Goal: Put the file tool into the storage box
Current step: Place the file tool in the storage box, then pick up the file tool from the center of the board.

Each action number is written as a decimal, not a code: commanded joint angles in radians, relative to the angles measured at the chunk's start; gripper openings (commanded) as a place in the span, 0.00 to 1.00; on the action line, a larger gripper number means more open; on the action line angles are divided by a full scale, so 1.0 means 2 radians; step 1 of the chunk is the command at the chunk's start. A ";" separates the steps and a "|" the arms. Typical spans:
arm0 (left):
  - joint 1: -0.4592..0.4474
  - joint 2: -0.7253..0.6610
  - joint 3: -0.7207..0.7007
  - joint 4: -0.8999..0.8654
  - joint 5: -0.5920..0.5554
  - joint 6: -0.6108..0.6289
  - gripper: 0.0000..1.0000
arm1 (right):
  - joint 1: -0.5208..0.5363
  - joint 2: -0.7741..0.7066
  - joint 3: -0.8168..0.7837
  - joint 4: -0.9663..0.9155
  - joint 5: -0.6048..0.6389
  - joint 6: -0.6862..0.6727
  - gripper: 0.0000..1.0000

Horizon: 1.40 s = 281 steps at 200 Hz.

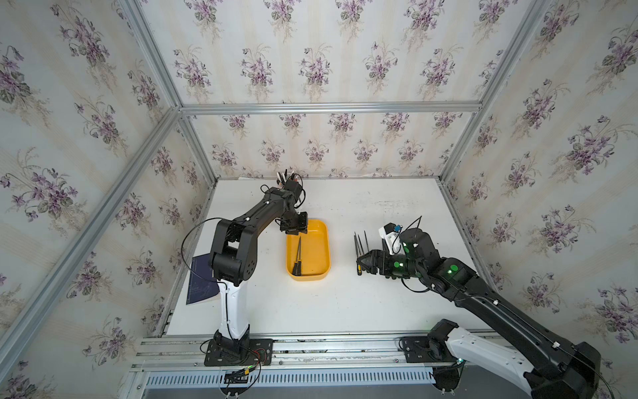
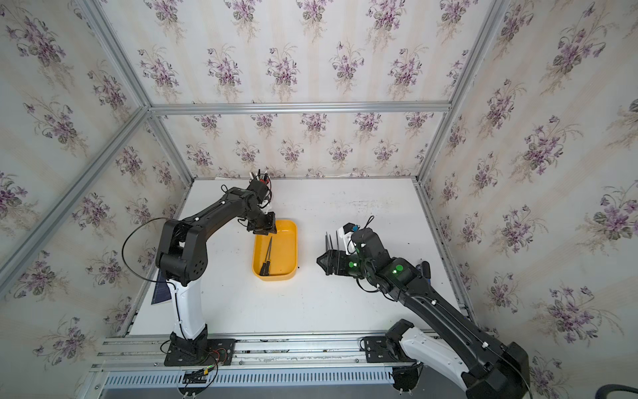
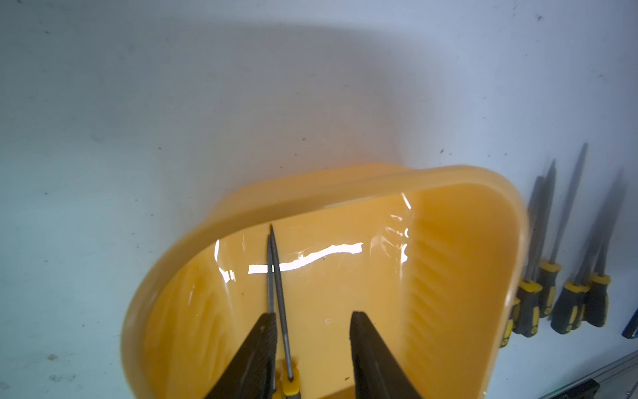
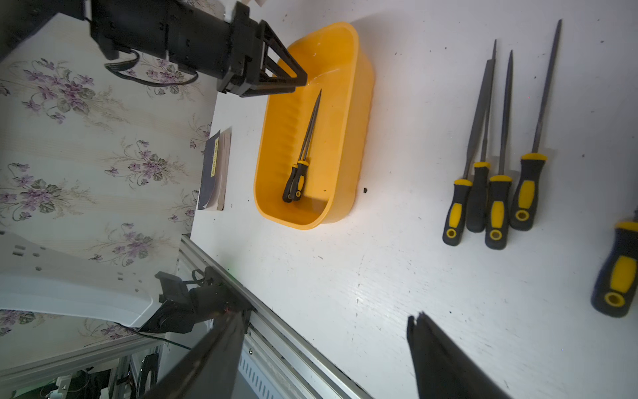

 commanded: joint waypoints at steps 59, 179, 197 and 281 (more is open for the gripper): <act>-0.001 -0.120 0.028 -0.023 0.076 -0.026 0.59 | 0.000 0.120 0.049 -0.109 0.165 0.015 0.73; -0.012 -0.328 -0.115 -0.008 0.133 -0.070 0.64 | -0.043 0.350 0.118 -0.074 0.173 -0.043 0.35; -0.012 -0.339 -0.126 -0.009 0.132 -0.074 0.64 | -0.045 0.366 0.124 -0.068 0.171 -0.050 0.35; -0.013 -0.358 -0.141 -0.019 0.119 -0.071 0.64 | -0.049 0.419 0.128 -0.061 0.188 -0.070 0.32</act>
